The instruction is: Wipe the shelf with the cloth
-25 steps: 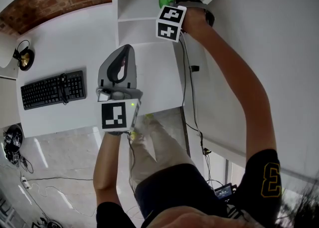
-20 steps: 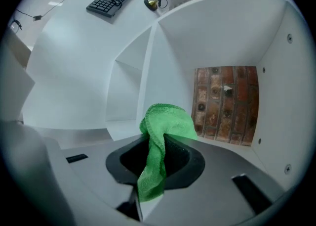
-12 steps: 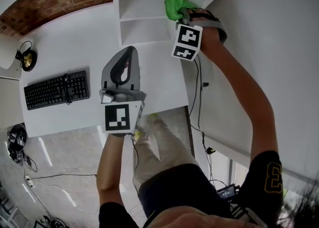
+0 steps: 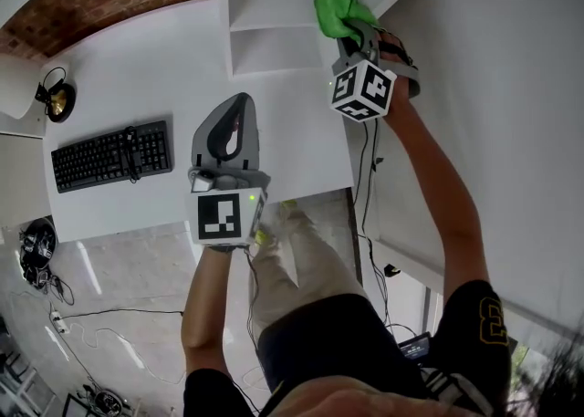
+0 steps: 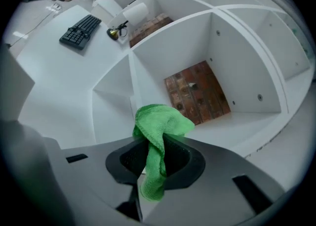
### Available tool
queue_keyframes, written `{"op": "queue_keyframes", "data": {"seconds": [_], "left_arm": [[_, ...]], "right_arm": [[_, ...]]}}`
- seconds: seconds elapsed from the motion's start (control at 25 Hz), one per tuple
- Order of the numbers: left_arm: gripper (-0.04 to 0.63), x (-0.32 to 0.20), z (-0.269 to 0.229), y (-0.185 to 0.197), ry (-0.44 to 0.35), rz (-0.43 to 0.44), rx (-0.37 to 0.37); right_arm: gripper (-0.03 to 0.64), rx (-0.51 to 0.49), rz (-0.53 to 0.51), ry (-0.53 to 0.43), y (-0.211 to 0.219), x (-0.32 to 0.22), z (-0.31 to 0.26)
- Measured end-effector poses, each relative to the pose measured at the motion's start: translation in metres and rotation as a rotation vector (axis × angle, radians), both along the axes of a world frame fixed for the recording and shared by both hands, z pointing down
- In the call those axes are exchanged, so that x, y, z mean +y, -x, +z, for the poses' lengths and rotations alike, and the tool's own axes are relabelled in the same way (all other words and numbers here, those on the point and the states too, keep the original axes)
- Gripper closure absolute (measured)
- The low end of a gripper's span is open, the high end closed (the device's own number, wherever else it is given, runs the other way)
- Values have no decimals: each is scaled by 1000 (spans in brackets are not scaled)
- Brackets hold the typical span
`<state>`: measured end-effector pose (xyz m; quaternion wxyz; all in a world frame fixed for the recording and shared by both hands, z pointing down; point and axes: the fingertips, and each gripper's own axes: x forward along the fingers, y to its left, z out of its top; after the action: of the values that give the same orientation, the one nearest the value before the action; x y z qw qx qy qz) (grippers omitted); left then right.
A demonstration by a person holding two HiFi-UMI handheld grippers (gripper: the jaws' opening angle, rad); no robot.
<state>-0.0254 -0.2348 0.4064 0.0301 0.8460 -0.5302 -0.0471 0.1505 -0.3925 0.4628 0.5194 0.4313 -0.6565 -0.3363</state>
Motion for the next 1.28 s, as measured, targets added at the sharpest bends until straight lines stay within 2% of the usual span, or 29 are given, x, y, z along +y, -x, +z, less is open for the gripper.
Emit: {"op": "queue_keyframes", "data": {"seconds": [0.12, 0.2, 0.36, 0.48, 0.72, 0.84, 0.92, 1.12, 1.28], "left_arm": [[577, 14, 2, -1, 59, 1, 62], [577, 26, -3, -6, 82, 3, 90], [577, 35, -27, -17, 63, -27, 21], [577, 36, -39, -17, 64, -52, -8], [577, 65, -60, 21, 78, -124, -120], [577, 79, -78, 37, 60, -155, -125], [577, 91, -88, 50, 53, -170, -122], [577, 116, -110, 69, 30, -206, -109], [577, 125, -127, 65, -6, -202, -116]], "right_arm": [[557, -96, 32, -75, -1, 12, -7], [557, -159, 58, -91, -2, 23, -15], [557, -332, 108, -75, -10, 42, -33], [557, -415, 147, -51, -20, 59, -47], [557, -534, 134, -22, -2, 121, -76], [557, -559, 125, -21, 5, 149, -90], [557, -621, 99, -24, 18, 171, -102], [557, -873, 30, -29, 43, 214, -137], [557, -1147, -18, -3, 45, 232, -161]]}}
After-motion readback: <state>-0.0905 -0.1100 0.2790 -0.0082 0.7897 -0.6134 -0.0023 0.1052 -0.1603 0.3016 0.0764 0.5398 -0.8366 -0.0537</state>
